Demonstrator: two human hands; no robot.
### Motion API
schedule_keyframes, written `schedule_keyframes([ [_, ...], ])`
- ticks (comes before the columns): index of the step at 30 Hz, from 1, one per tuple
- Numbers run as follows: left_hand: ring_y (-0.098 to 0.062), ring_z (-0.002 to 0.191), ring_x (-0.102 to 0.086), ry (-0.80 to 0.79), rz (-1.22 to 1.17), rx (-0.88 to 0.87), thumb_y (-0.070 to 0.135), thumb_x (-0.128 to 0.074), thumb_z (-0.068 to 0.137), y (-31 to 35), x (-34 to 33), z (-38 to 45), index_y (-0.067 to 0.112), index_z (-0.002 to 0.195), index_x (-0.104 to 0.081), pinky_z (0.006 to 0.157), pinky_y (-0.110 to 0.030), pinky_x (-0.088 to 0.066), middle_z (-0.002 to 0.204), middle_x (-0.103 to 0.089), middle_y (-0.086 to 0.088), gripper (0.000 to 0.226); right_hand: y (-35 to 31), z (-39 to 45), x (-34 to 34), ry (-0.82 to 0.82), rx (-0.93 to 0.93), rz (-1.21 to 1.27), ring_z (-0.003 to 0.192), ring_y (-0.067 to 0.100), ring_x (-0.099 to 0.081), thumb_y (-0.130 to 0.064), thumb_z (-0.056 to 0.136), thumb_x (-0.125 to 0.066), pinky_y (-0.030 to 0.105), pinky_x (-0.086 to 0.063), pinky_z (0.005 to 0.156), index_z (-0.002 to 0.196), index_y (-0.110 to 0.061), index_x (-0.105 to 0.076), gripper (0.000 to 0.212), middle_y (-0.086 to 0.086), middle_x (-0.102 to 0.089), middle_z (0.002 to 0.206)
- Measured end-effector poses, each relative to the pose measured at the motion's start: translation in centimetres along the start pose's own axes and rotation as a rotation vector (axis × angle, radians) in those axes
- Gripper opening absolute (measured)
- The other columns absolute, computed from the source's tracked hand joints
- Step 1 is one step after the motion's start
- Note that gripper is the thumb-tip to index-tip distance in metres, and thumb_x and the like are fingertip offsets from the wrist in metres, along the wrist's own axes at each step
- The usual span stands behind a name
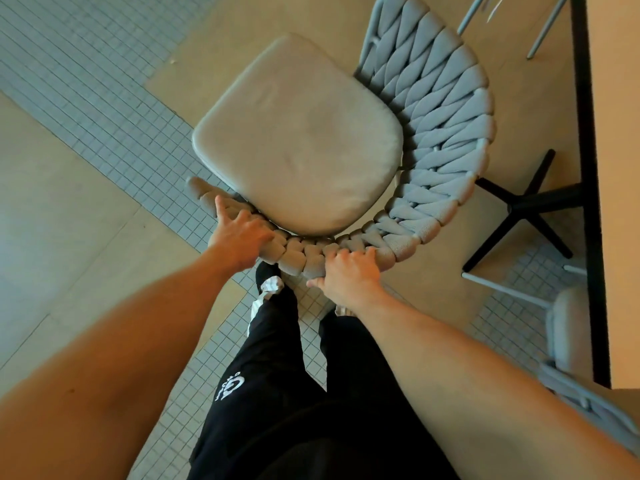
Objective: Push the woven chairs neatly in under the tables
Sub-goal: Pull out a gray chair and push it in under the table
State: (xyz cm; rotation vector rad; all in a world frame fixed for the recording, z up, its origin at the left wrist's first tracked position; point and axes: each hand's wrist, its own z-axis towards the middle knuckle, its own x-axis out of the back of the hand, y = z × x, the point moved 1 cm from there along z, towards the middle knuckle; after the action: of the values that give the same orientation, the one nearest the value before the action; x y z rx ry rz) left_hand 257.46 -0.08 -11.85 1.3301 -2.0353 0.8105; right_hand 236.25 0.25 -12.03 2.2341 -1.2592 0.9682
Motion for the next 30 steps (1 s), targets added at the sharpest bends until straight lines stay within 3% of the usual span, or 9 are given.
schedule_keyframes([
  [6,-0.020,0.127,-0.048,0.039,0.035,0.054,0.033,-0.076,0.079,-2.5,-0.2,1.3,0.047,0.127,-0.057,0.109,-0.067,-0.019,0.128,-0.060,0.018,0.054,-1.8,1.5,1.3,-0.030,-0.004,0.058,0.120,0.038,-0.060,-0.076,0.093,-0.042,0.060,-0.035,0.111,0.133,-0.007,-0.055,0.081,0.017,-0.064,0.127],
  [11,-0.025,0.122,-0.051,-0.074,0.035,0.104,0.037,-0.076,0.077,-1.1,0.6,2.0,0.036,0.125,-0.059,0.108,-0.062,-0.023,0.122,-0.060,0.009,0.051,0.6,1.1,1.0,0.016,0.160,0.094,0.127,0.036,-0.055,-0.062,0.095,-0.055,0.055,-0.035,0.110,0.140,-0.015,-0.047,0.066,0.011,-0.061,0.136],
  [16,-0.028,0.126,-0.051,-0.253,-0.062,0.013,0.048,-0.073,0.079,3.8,2.1,2.4,0.032,0.135,-0.049,0.114,-0.065,-0.017,0.128,-0.059,0.003,0.063,5.3,1.5,0.9,-0.056,0.245,0.011,0.130,0.033,-0.051,-0.060,0.088,-0.064,0.053,-0.033,0.112,0.144,-0.022,-0.043,0.072,0.009,-0.058,0.139],
  [21,-0.026,0.110,-0.060,-0.195,-0.343,-0.024,0.060,-0.074,0.075,9.6,2.9,3.3,0.027,0.123,-0.054,0.099,-0.048,-0.045,0.118,-0.064,0.000,0.061,10.2,2.0,1.6,-0.071,0.267,-0.127,0.118,0.029,-0.057,-0.052,0.082,-0.072,0.046,-0.041,0.102,0.127,-0.028,-0.052,0.055,0.002,-0.065,0.119],
  [26,-0.031,0.116,-0.059,-0.171,-0.485,0.026,0.052,-0.075,0.081,12.9,4.5,3.8,0.027,0.130,-0.049,0.091,-0.047,-0.046,0.125,-0.062,-0.004,0.061,14.1,3.0,3.7,-0.133,0.214,-0.307,0.123,0.028,-0.055,-0.059,0.080,-0.075,0.049,-0.037,0.106,0.130,-0.032,-0.053,0.061,0.001,-0.062,0.126],
  [30,-0.033,0.117,-0.058,-0.125,-0.500,0.037,0.026,-0.068,0.088,14.1,5.1,4.3,0.029,0.136,-0.050,0.094,-0.051,-0.048,0.125,-0.061,-0.005,0.051,15.4,3.5,4.0,-0.179,0.153,-0.343,0.123,0.029,-0.056,-0.064,0.083,-0.069,0.053,-0.035,0.105,0.125,-0.032,-0.052,0.055,0.001,-0.063,0.128],
])
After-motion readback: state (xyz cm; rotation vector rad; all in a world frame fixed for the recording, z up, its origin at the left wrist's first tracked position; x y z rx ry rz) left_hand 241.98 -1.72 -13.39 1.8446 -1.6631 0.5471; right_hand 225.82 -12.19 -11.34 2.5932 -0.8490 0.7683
